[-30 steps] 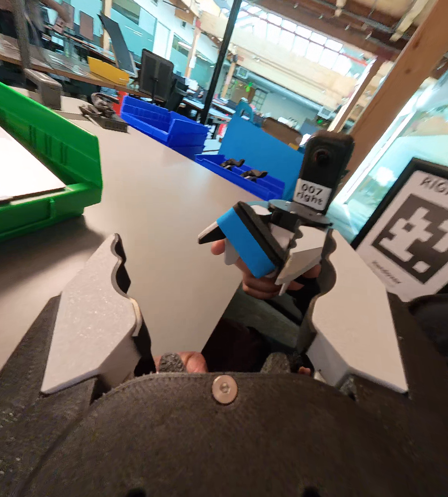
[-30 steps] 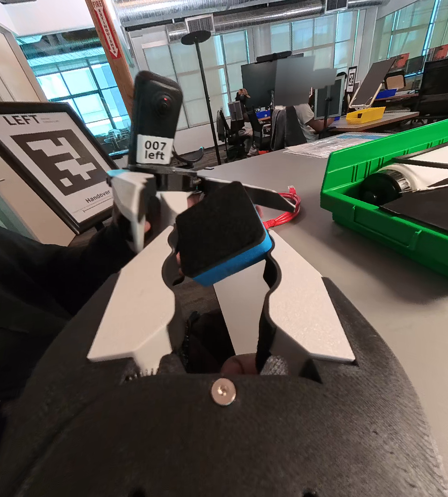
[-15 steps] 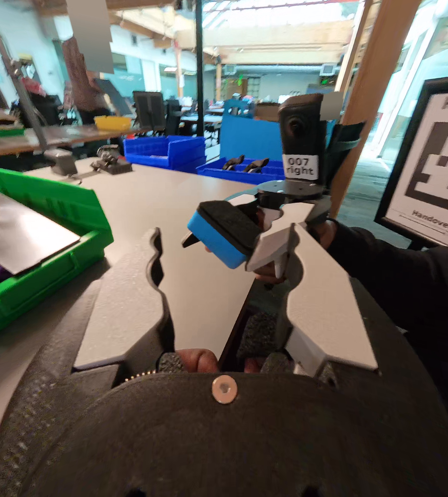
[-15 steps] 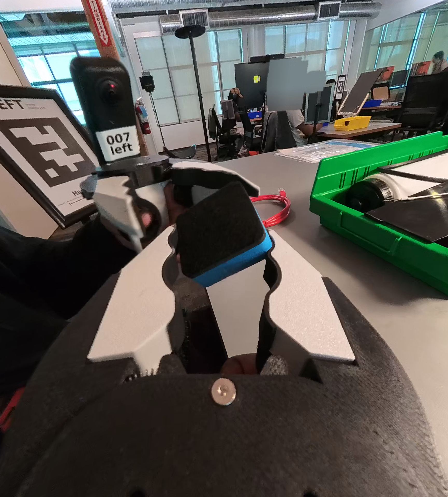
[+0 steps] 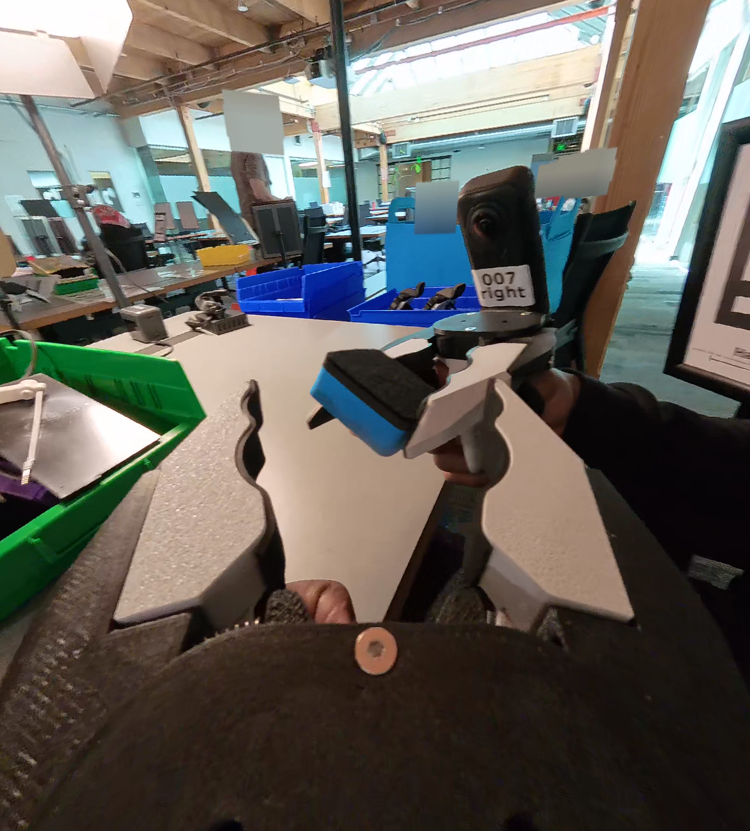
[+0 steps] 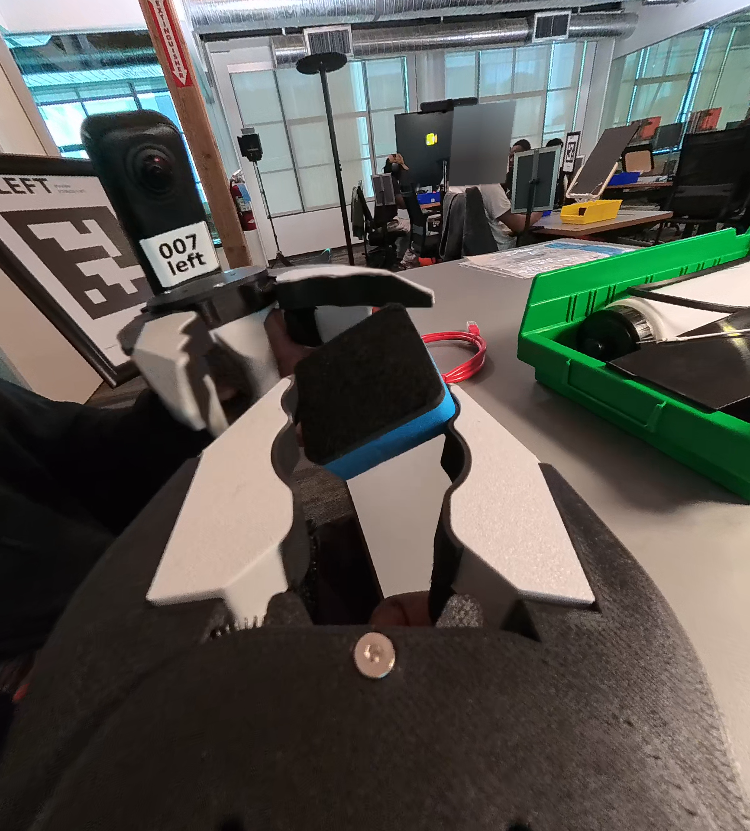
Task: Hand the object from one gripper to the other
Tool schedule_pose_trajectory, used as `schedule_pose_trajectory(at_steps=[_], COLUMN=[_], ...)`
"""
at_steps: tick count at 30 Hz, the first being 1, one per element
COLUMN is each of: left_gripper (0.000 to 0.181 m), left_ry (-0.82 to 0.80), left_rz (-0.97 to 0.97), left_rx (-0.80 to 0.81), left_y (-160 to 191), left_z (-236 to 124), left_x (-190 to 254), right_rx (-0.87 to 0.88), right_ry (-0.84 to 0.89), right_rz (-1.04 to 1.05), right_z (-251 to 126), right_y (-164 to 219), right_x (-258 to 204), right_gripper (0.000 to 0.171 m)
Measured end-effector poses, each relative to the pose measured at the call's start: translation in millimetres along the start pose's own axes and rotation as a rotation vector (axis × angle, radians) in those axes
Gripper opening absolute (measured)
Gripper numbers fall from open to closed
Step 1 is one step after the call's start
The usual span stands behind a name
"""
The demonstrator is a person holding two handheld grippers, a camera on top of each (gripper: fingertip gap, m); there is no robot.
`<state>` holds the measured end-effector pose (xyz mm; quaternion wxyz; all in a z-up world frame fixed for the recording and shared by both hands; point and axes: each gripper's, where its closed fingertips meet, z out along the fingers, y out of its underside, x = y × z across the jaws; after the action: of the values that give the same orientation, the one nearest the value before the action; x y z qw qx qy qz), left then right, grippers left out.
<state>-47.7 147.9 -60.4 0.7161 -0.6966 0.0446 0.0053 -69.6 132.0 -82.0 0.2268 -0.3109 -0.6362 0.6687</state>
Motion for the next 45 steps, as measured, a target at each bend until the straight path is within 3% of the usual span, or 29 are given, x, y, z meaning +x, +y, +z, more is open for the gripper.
schedule_pose_trajectory(at_steps=[3,10,24,29,36,45], left_gripper=[0.125,0.156,0.159,0.159,0.159,0.160], left_ry=[0.095,0.176,-0.022,0.089,0.108,0.227], left_rz=[-0.023,-0.079,-0.275,-0.347,-0.361,-0.390], left_rx=[-0.009,-0.020,-0.043,-0.089,-0.089,-0.025], left_y=[1.9,7.8,15.7,22.9,24.1,15.9], left_z=[1.0,4.7,-1.7,-5.5,-6.6,-11.1], left_x=[17.3,31.6,-28.0,-13.5,-12.4,3.2], right_rx=[0.002,-0.007,-0.014,-0.018,-0.023,-0.029], right_ry=[-0.001,0.008,0.062,0.074,0.074,0.077], right_rz=[-0.003,0.007,0.032,0.032,0.026,0.026], right_z=[-0.1,0.2,-5.0,-5.7,-5.3,-4.8], right_y=[-1.3,0.1,2.8,3.6,4.3,5.8], right_x=[-1.4,0.7,16.9,19.2,18.5,19.0], right_gripper=[0.064,0.064,0.064,0.064,0.064,0.064])
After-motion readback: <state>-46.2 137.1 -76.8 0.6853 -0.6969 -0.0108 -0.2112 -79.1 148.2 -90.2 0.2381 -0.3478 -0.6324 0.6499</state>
